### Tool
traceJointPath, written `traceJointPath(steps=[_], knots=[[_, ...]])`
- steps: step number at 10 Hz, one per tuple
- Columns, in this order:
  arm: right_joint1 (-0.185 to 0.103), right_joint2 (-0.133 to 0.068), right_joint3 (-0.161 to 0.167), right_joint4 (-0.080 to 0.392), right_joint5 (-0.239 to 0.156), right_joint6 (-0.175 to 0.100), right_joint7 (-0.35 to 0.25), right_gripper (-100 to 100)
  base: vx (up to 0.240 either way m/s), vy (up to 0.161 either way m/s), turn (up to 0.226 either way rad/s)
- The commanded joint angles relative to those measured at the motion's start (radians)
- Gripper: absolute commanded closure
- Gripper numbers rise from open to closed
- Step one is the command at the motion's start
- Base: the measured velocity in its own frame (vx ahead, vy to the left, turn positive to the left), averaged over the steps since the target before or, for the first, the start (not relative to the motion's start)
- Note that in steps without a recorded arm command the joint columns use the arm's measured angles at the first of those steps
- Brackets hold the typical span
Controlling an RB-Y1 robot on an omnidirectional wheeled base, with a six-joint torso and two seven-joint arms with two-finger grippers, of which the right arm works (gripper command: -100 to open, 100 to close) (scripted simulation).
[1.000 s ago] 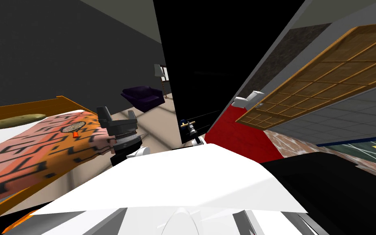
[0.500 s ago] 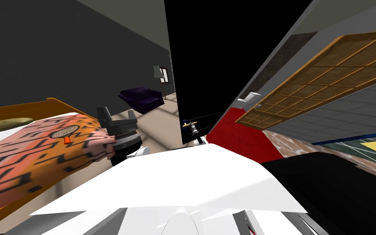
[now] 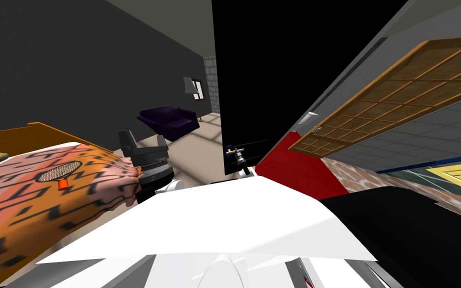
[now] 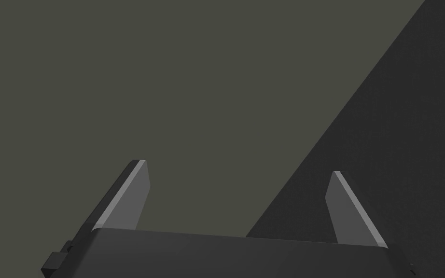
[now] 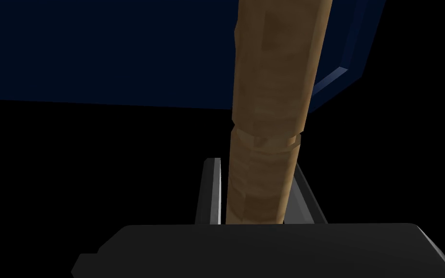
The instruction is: Push the door open
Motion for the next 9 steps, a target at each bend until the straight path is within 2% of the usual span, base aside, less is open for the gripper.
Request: traceJointPath(steps=[1, 3, 4, 5, 7, 9], knots=[[-0.004, 0.02, -0.026, 0.007, -0.004, -0.005, 0.005, 100, 0.158, 0.131, -0.081], [-0.004, 0.052, -0.042, 0.006, -0.008, -0.006, 0.007, 100, 0.131, 0.122, -0.087], [0.0, 0.04, -0.037, 0.006, -0.006, -0.004, 0.006, 100, 0.051, 0.046, -0.038], [-0.003, 0.014, -0.057, 0.005, -0.012, -0.004, 0.007, 100, 0.098, 0.072, -0.054], [-0.005, -0.004, -0.078, 0.005, -0.018, -0.004, 0.009, 100, 0.183, 0.108, -0.084], [-0.007, -0.009, -0.103, 0.006, -0.025, -0.004, 0.011, 100, 0.188, 0.171, -0.106]])
